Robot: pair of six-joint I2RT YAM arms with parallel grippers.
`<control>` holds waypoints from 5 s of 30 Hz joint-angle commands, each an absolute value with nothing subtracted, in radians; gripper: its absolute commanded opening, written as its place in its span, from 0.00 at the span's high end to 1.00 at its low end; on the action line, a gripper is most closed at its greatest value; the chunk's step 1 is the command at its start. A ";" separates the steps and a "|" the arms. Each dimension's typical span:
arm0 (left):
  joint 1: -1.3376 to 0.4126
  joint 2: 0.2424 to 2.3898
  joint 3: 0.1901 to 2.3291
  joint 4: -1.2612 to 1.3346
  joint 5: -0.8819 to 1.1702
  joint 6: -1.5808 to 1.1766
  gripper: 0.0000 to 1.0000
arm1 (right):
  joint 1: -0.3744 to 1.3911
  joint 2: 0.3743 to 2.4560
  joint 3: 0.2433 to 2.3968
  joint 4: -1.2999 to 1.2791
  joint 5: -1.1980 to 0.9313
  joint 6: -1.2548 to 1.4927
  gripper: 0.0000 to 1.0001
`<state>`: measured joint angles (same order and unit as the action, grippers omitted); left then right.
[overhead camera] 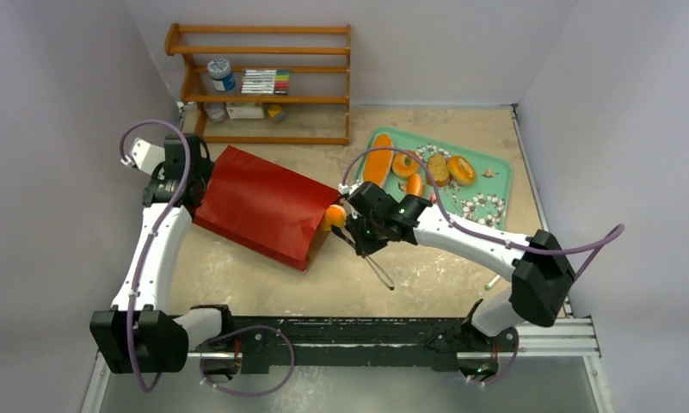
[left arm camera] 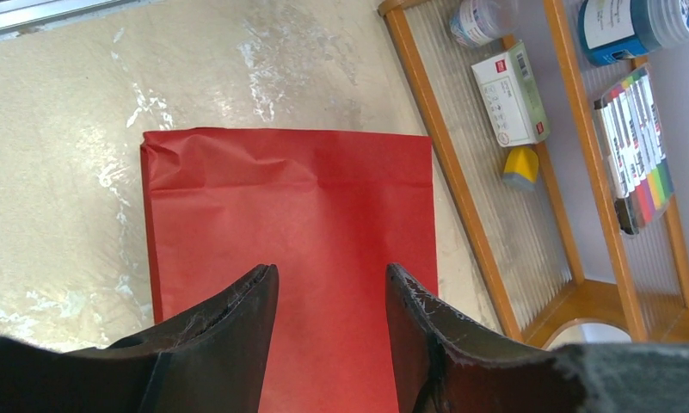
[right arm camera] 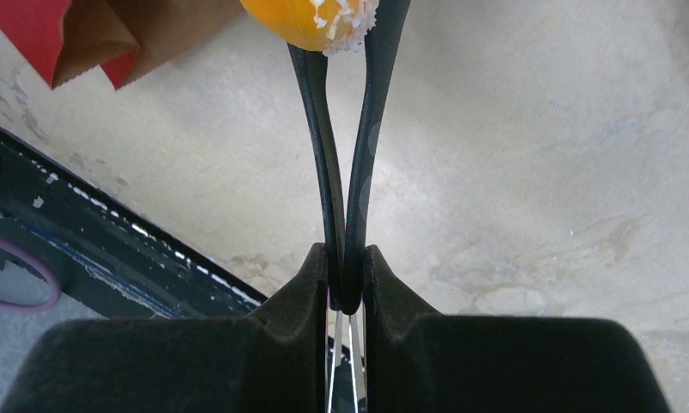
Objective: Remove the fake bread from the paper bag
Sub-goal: Take out the fake bread from the paper bag, then place the fake bread in the container.
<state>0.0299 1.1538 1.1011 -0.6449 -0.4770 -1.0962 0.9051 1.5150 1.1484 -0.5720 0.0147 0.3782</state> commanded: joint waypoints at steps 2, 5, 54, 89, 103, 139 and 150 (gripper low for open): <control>0.018 1.177 1.100 -0.552 -0.507 -1.081 0.52 | 0.911 1.405 1.088 -0.579 0.030 0.463 0.95; 0.019 1.193 1.099 -0.536 -0.510 -1.071 0.52 | 0.911 1.366 1.055 -0.579 0.028 0.501 0.95; 0.023 1.322 1.046 -0.361 -0.439 -1.063 0.52 | 0.010 1.289 1.025 -0.258 -0.035 0.770 0.91; 0.028 1.316 1.032 -0.365 -0.464 -1.083 0.52 | -0.207 1.329 0.730 -0.073 -0.218 0.964 0.44; 0.029 1.305 1.025 -0.373 -0.458 -1.089 0.53 | -0.203 1.371 0.741 -0.075 -0.166 0.891 0.43; 0.078 1.259 0.972 -0.329 -0.439 -1.140 0.53 | -0.051 1.631 0.829 -0.100 -0.082 0.812 0.83; 0.101 1.262 0.974 -0.318 -0.437 -1.154 0.53 | -0.043 1.433 0.823 -0.153 -0.005 0.730 1.00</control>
